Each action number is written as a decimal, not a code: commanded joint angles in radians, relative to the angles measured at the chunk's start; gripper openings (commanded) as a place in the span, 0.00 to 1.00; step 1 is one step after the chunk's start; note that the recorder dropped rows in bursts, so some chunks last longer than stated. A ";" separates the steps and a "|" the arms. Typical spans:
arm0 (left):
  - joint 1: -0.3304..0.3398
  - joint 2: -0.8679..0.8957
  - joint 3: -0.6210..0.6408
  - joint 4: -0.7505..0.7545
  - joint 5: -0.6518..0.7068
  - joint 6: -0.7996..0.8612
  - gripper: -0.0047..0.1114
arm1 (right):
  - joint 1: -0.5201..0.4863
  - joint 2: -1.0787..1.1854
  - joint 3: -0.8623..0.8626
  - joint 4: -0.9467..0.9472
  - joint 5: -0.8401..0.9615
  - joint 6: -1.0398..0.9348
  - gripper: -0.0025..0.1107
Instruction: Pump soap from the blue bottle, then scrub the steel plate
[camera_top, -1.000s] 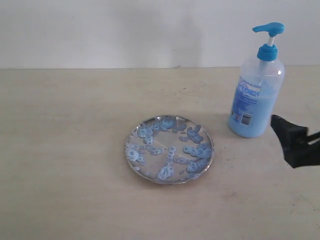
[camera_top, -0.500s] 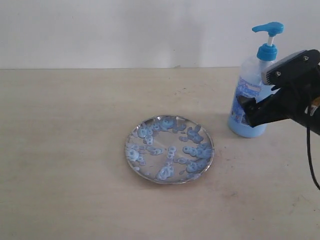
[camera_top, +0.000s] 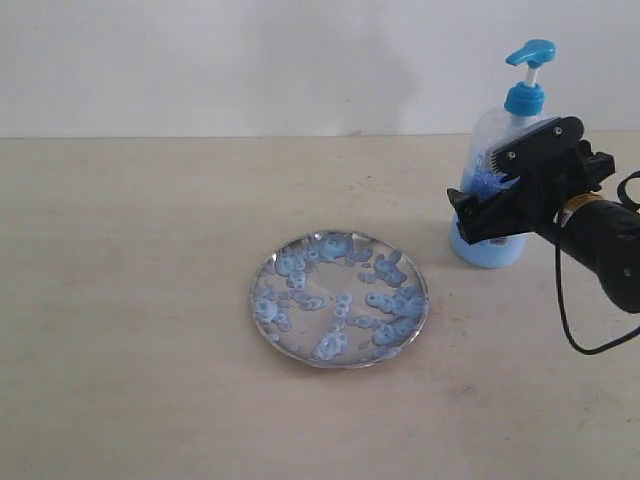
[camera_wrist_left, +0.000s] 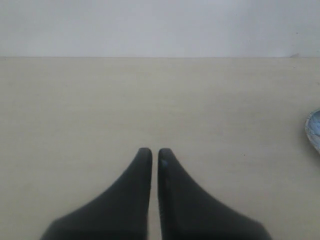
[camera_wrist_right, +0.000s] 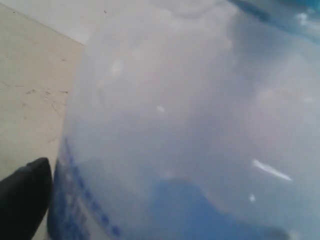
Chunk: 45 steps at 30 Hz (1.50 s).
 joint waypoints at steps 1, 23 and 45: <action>-0.003 -0.002 0.003 -0.005 -0.003 0.006 0.08 | -0.002 0.053 -0.068 -0.012 -0.036 -0.001 0.95; -0.003 -0.002 0.003 -0.005 -0.003 0.006 0.08 | -0.002 0.085 -0.118 -0.159 0.088 0.049 0.05; -0.003 -0.002 0.003 -0.081 -0.063 0.035 0.08 | -0.002 0.085 -0.118 -0.418 0.131 0.039 0.05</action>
